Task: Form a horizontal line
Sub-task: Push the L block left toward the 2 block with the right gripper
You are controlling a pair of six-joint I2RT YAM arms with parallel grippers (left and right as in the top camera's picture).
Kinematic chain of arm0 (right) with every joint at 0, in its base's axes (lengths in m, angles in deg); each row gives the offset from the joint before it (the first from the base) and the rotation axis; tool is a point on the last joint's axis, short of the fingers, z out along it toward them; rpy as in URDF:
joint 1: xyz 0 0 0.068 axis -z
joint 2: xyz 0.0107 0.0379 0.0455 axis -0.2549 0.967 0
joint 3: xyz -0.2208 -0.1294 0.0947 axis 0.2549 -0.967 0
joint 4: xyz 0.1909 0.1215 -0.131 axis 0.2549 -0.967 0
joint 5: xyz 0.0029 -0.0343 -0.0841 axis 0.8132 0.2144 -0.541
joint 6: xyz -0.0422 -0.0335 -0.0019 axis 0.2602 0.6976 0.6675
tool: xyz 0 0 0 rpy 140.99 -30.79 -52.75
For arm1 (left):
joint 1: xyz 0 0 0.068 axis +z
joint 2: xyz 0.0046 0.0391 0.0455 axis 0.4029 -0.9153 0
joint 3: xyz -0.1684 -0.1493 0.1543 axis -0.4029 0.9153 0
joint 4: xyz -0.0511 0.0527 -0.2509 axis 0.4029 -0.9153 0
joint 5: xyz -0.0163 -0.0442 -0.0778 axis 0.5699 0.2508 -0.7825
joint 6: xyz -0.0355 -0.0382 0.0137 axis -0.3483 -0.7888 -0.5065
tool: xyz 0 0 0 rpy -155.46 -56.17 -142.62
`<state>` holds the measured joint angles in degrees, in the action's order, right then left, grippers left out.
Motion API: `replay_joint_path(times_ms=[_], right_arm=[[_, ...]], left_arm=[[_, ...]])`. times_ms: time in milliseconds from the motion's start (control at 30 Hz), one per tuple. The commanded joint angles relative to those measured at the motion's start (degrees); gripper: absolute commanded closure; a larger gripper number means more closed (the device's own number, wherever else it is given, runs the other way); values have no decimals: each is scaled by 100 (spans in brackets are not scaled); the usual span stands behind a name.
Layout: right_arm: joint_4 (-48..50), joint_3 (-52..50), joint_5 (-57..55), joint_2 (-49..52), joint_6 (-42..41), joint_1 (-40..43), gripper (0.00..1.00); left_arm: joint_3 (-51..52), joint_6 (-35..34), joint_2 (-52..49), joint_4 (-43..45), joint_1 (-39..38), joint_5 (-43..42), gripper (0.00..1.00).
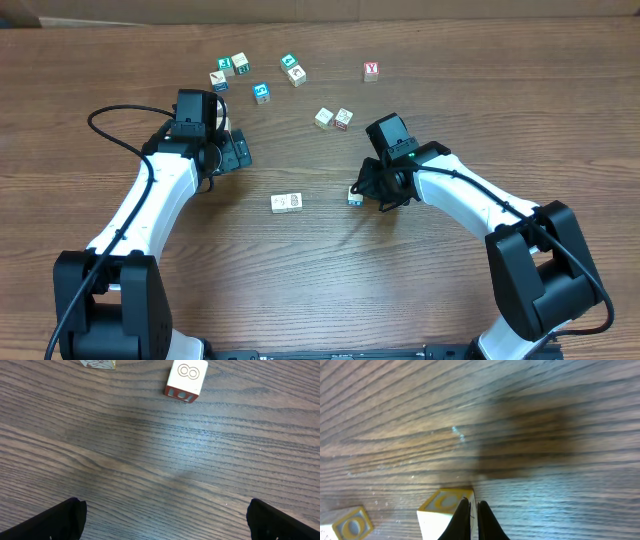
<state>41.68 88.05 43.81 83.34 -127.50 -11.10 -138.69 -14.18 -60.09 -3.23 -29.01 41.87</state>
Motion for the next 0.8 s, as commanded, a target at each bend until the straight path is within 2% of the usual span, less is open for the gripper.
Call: replay_joint_path(times_ms=[0,267,767], right_arm=[[26,-26,232,-125,17,33,96],[44,-26,326,-114,-87,-9,96],[-26,-26,319,-109,-817,-227,96]], left_arm=[[-63,57,101,2,0,70,0],[-63,57,101,2,0,70,0],[-63,57,101,2,0,70,0]])
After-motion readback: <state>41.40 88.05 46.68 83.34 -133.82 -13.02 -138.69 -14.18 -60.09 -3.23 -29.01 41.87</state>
